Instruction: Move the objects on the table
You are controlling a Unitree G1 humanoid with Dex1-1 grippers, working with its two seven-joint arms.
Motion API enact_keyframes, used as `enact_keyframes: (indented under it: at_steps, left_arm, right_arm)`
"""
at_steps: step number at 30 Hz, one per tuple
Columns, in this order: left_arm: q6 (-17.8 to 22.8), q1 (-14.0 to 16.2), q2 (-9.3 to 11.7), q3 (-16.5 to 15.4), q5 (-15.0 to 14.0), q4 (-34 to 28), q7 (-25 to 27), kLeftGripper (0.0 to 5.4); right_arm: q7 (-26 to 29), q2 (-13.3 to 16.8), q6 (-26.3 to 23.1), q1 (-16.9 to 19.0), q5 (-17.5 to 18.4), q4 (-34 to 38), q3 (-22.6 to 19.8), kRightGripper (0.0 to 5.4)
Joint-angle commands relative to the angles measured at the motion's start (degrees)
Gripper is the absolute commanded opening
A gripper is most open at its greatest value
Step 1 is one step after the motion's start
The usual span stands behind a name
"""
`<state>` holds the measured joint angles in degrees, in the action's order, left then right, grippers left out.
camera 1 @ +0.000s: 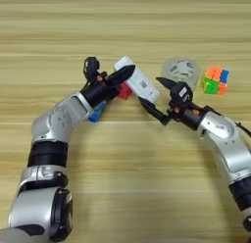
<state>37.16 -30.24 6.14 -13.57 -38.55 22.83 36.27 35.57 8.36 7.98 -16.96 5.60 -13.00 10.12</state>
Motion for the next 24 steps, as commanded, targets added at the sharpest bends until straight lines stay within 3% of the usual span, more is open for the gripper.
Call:
enact_keyframes:
  at_steps: [1, 6, 14, 24]
  left_arm:
    - [-0.4, -0.8, 1.1, -0.5, 0.6, 0.8, -0.5, 1.13]
    - [-0.6, -1.3, 1.8, -1.2, 0.6, 1.5, -0.5, 1.13]
    - [-0.9, -2.0, 3.7, -3.3, -0.1, 1.2, -0.6, 1.13]
    - [-3.4, -4.1, 8.3, -7.8, 0.1, 4.5, -0.6, 1.13]
  right_arm:
    - [0.1, -0.1, -0.4, -1.0, 0.3, 0.3, 0.1, 4.73]
    - [0.0, 0.0, -0.4, -1.1, 0.4, 0.3, 0.1, 5.37]
    - [-0.1, -0.1, -0.4, -1.2, 0.4, 0.1, 0.1, 5.4]
    - [-0.1, -0.1, -0.4, -1.3, 0.4, 0.0, 0.2, 5.4]
